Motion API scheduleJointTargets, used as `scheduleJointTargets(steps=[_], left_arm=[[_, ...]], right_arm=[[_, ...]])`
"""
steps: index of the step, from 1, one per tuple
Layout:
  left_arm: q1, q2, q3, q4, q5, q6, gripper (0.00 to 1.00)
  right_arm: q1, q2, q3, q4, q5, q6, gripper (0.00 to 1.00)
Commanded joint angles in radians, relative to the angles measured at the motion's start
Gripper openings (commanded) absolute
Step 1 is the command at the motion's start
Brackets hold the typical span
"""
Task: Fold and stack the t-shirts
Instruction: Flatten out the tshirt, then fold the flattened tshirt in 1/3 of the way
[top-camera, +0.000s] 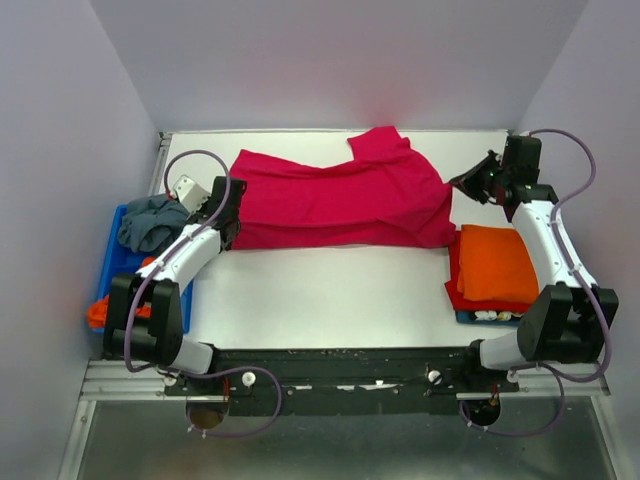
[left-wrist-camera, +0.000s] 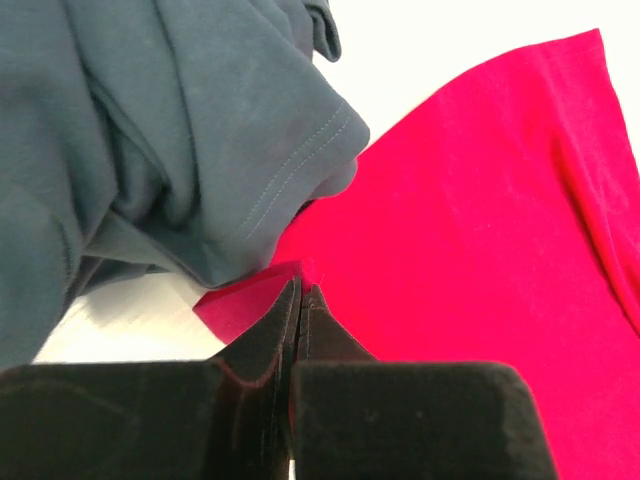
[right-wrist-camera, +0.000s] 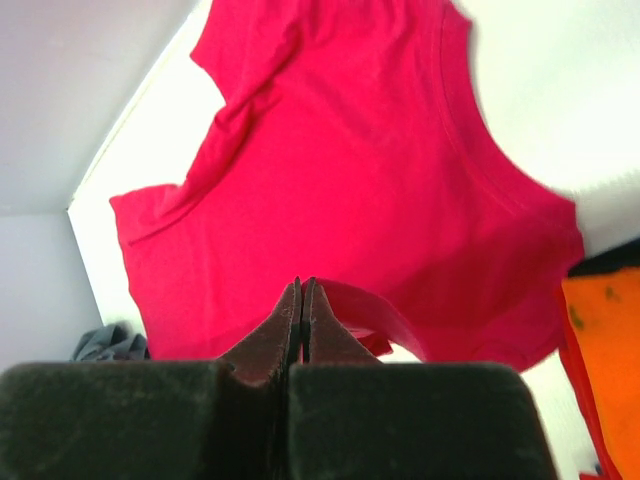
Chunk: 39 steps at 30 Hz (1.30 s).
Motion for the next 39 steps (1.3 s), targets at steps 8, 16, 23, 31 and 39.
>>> scheduleJointTargets(steps=[8,16,23,31,39], left_arm=[[0.011,0.177,0.184,-0.047,-0.034,-0.018,0.00],[0.034,0.255,0.245,-0.057,-0.042,-0.012,0.00],[0.049,0.289,0.299,-0.040,-0.034,0.023,0.00],[0.050,0.364,0.356,-0.028,-0.009,0.044,0.00],[0.052,0.418,0.380,-0.011,-0.017,0.044,0.00]], right_arm=[[0.009,0.224,0.180,-0.014,-0.015,-0.039,0.01],[0.016,0.341,0.267,-0.026,-0.020,-0.065,0.01],[0.021,0.430,0.371,-0.063,-0.008,-0.075,0.01],[0.032,0.537,0.517,-0.131,0.005,-0.095,0.01],[0.030,0.605,0.568,-0.134,0.003,-0.079,0.03]])
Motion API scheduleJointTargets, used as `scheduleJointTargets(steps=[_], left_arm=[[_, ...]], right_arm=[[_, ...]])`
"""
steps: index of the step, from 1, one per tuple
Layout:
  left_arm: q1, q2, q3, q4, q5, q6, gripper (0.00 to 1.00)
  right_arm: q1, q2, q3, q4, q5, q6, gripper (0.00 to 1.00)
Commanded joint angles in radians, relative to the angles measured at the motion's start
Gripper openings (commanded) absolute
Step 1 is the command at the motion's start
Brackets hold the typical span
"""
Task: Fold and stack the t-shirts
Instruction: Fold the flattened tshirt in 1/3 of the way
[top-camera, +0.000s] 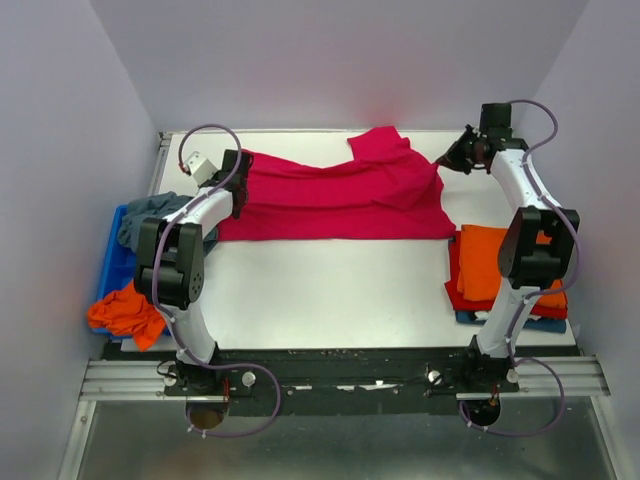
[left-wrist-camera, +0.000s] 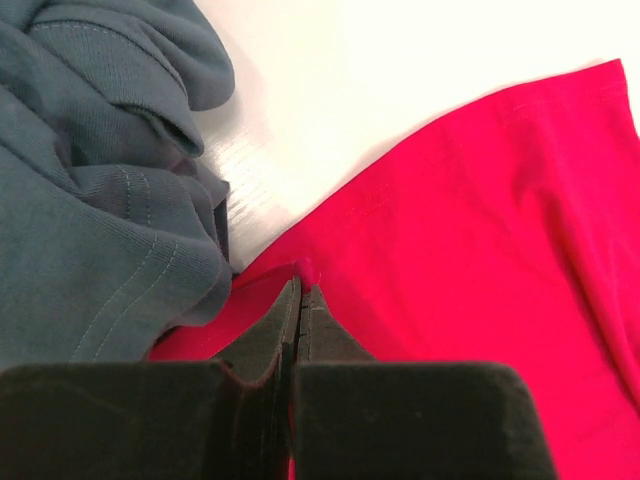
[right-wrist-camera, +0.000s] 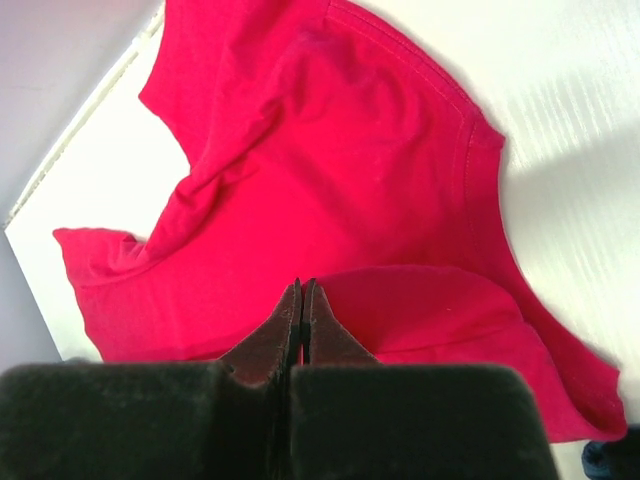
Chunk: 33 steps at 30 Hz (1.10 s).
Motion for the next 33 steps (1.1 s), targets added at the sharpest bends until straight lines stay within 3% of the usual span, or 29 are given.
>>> scheduleJointTargets(steps=[1,2,4,5,7,12,15,20,26,33], left_arm=[[0.006,0.025,0.023,0.030,-0.015,0.008,0.02],[0.006,0.034,0.026,0.056,-0.008,0.023,0.14],[0.009,0.054,0.056,0.081,0.025,0.078,0.91],[0.009,0.057,0.083,0.064,0.031,0.094,0.99],[0.009,0.022,0.084,0.038,0.019,0.107,0.99],[0.009,-0.174,-0.080,0.083,-0.006,0.079,0.99],[-0.003,-0.245,-0.138,0.021,0.029,0.017,0.99],[-0.064,-0.334,-0.296,0.021,0.026,-0.076,0.87],[-0.077,-0.360,-0.416,0.046,0.016,-0.135,0.72],[-0.075,-0.317,-0.414,0.052,0.020,-0.132,0.67]], right_arm=[[0.003,0.048,0.043,-0.022,0.011,0.003,0.06],[0.004,0.055,0.048,-0.017,0.017,0.006,0.14],[0.004,0.066,0.077,-0.043,0.031,0.023,0.55],[0.004,0.062,0.085,-0.066,0.037,0.029,0.61],[0.006,0.007,0.030,-0.060,0.063,0.052,0.62],[0.006,-0.249,-0.327,0.107,0.141,0.144,0.59],[0.012,-0.360,-0.476,0.130,0.150,0.193,0.52],[0.029,-0.475,-0.642,0.152,0.222,0.216,0.45],[0.038,-0.448,-0.747,0.185,0.212,0.260,0.32],[0.044,-0.420,-0.768,0.211,0.187,0.270,0.28]])
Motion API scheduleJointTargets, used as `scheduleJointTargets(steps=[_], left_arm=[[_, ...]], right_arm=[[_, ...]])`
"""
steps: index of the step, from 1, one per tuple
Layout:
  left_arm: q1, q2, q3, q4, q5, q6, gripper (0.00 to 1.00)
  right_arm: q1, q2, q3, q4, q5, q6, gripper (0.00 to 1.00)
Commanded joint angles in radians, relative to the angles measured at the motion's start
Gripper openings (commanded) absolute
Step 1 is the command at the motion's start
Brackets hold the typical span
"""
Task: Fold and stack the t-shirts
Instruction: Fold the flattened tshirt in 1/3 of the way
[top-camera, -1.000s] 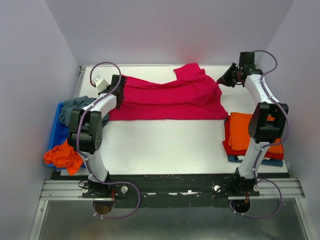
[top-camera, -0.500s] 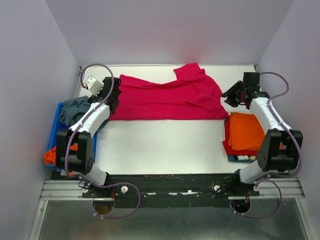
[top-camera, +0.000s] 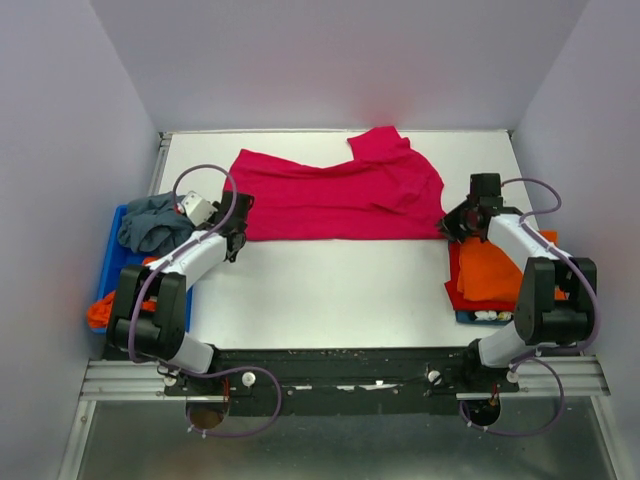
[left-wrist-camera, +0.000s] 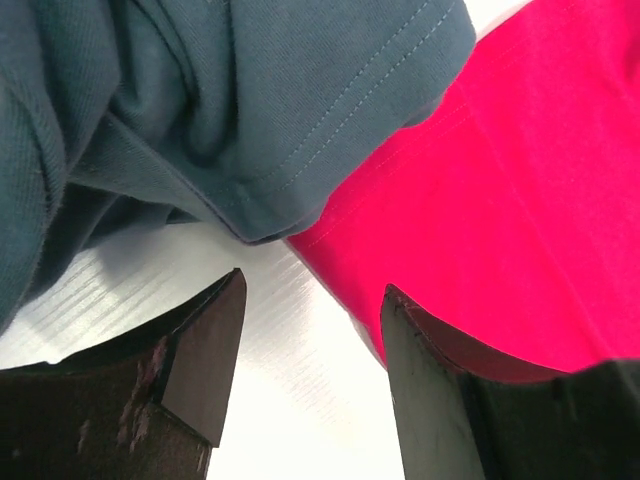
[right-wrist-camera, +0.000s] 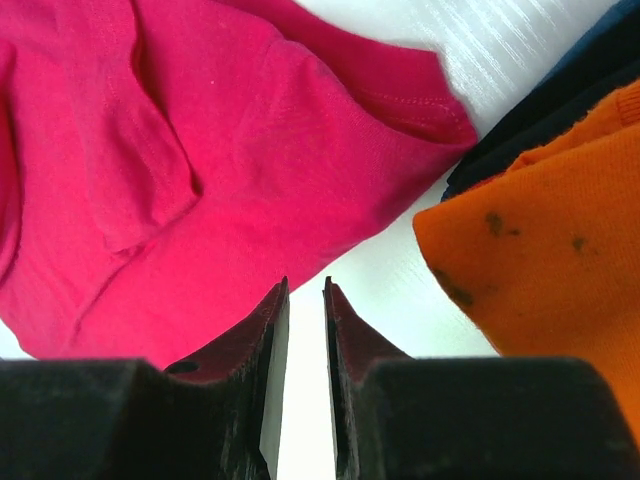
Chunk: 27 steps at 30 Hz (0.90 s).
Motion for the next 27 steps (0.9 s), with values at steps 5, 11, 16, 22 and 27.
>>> scheduleJointTargets(steps=[5,11,16,22,27], left_arm=[[0.012,0.082,0.040,0.026,0.032,-0.027,0.67],[0.023,0.156,0.098,-0.009,0.048,-0.033,0.64],[0.036,0.179,0.101,-0.031,0.017,-0.052,0.60],[0.052,0.191,0.100,-0.056,0.031,-0.069,0.52],[0.055,0.164,0.042,-0.017,0.026,-0.087,0.50]], right_arm=[[0.007,-0.034,-0.069,0.099,0.013,0.021,0.27],[0.007,-0.012,-0.068,0.116,-0.035,0.021,0.27],[0.007,-0.006,-0.066,0.130,-0.047,0.022,0.26],[0.007,0.009,-0.061,0.135,-0.052,0.028,0.26],[0.007,0.006,-0.057,0.138,-0.053,0.033,0.26]])
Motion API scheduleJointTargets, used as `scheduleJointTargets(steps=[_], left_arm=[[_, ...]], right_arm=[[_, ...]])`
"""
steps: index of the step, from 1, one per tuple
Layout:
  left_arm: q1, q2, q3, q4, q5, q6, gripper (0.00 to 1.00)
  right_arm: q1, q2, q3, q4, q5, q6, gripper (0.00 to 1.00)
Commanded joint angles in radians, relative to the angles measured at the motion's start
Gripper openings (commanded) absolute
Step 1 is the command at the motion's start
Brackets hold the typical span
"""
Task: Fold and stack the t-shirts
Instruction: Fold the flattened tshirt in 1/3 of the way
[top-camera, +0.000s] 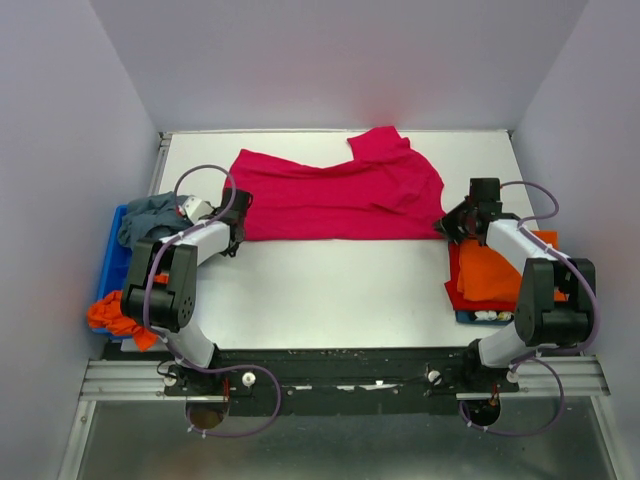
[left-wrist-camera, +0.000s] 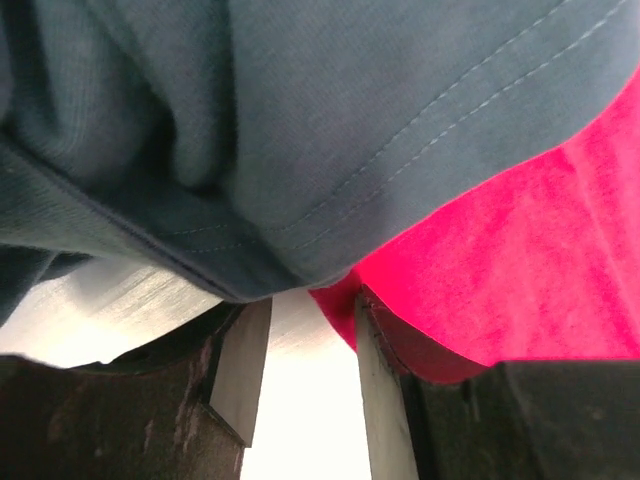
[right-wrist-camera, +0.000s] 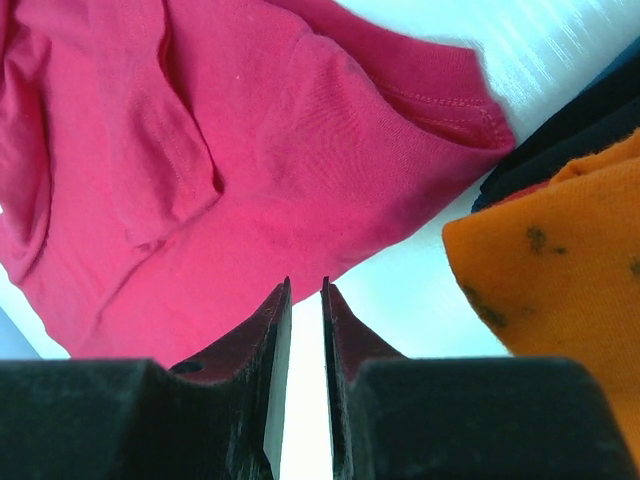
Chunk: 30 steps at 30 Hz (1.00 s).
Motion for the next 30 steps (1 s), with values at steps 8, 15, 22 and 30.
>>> scheduleJointTargets(steps=[8,15,22,30], left_arm=[[0.025,0.038,-0.017,0.086,0.041,-0.013,0.35],[0.040,0.006,-0.037,0.098,0.059,-0.032,0.00],[0.046,-0.063,-0.035,0.094,0.033,-0.004,0.00],[0.091,-0.116,-0.034,0.134,0.027,0.036,0.00]], right_arm=[[0.006,0.021,0.003,0.031,-0.023,0.011,0.25],[0.006,0.018,0.001,0.026,-0.003,0.026,0.24],[0.006,0.027,0.007,-0.001,0.055,0.063,0.41],[0.019,0.084,0.053,-0.061,0.166,0.080,0.48]])
